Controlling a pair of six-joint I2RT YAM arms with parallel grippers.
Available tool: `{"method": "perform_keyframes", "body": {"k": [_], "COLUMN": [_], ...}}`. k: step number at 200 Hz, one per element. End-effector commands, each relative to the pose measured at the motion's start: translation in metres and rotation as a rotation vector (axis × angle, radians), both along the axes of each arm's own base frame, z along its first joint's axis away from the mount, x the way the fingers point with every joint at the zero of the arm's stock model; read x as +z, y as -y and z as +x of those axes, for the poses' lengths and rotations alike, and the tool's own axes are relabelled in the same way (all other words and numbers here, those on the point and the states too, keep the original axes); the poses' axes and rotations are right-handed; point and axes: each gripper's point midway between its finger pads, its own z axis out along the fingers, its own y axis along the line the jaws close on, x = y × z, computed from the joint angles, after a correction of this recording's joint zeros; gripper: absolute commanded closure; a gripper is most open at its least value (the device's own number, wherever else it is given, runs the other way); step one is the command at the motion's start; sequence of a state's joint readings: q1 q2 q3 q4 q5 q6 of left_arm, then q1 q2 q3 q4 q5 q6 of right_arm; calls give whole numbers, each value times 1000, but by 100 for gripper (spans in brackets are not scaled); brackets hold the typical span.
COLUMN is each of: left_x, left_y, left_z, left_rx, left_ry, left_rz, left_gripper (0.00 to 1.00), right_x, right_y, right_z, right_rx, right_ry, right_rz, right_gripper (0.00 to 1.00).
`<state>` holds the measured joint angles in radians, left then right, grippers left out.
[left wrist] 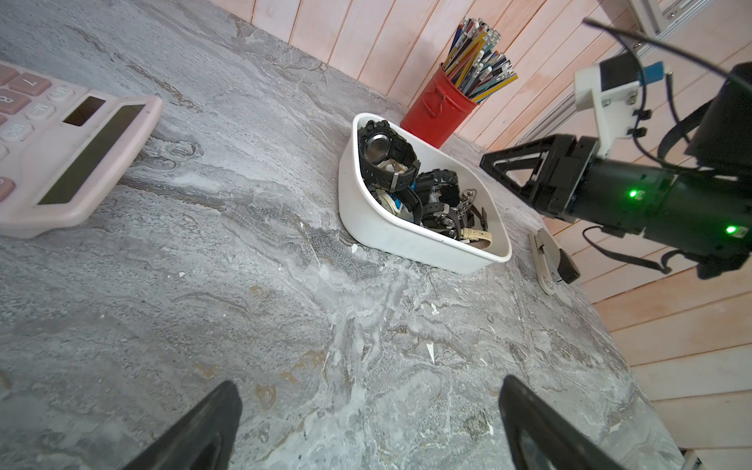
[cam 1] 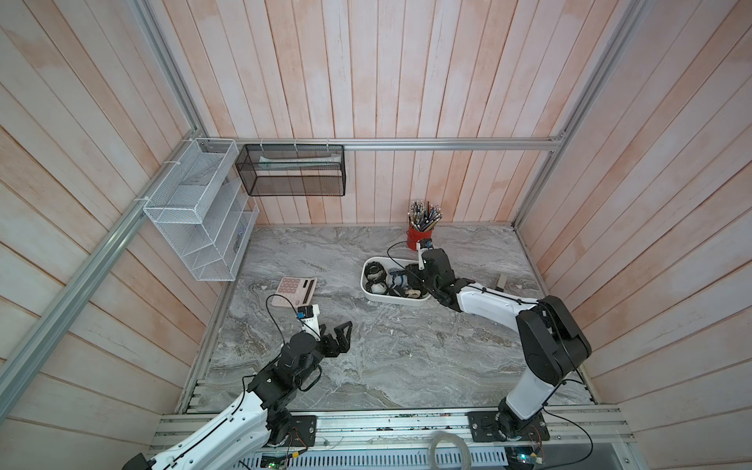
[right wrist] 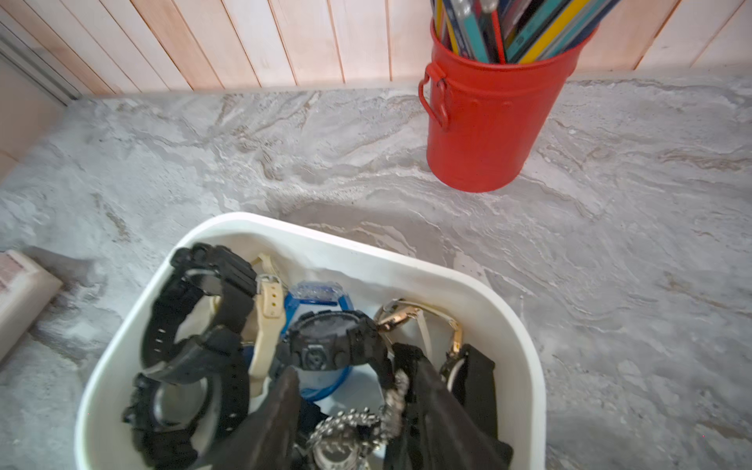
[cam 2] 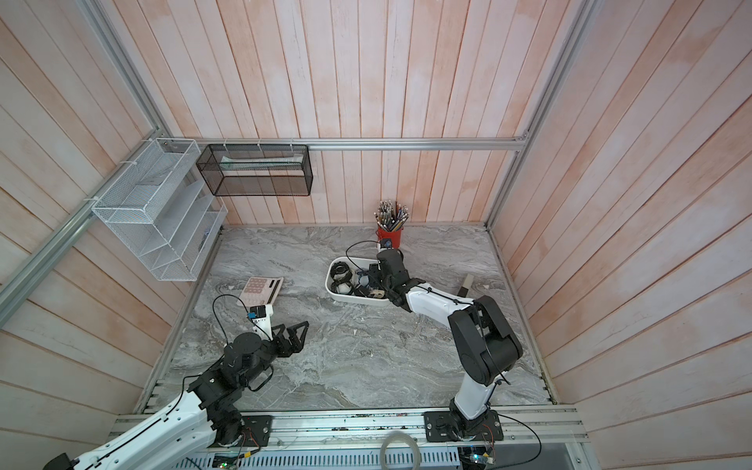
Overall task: Put the watch into the storage box
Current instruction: Place the watch in the storage box.
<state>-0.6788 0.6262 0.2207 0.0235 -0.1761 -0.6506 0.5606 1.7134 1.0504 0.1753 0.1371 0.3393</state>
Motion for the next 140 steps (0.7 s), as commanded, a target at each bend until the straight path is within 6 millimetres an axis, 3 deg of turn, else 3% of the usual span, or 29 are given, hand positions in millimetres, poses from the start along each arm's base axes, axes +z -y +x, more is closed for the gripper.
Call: {"method": "perform_keyframes", "body": {"k": [1, 14, 35, 55, 67, 97, 125, 140], "left_x": [18, 18, 18, 17, 18, 25, 42, 64], "left_y": [4, 5, 4, 4, 4, 5, 2, -11], "left_z": [4, 4, 4, 5, 5, 8, 14, 22], "left_rx": [-11, -14, -13, -11, -9, -11, 8, 69], "left_ry": [45, 46, 48, 48, 51, 72, 128, 198], "left_rz": [-19, -19, -22, -24, -25, -13, 22, 112], "left_gripper": [0, 0, 0, 0, 0, 0, 0, 0], "right_x": [36, 48, 54, 48, 45, 48, 61, 75], "right_y": [4, 10, 16, 24, 28, 40, 64, 84], "right_z": [-5, -11, -29, -49, -58, -66, -75, -86], "right_rx": [2, -9, 6, 2, 1, -24, -83, -126], "right_ry": [63, 96, 119, 124, 130, 154, 222, 285], "right_rz": [30, 48, 92, 155, 181, 165, 105, 67], "right_gripper": [30, 23, 22, 18, 10, 2, 2, 2]}}
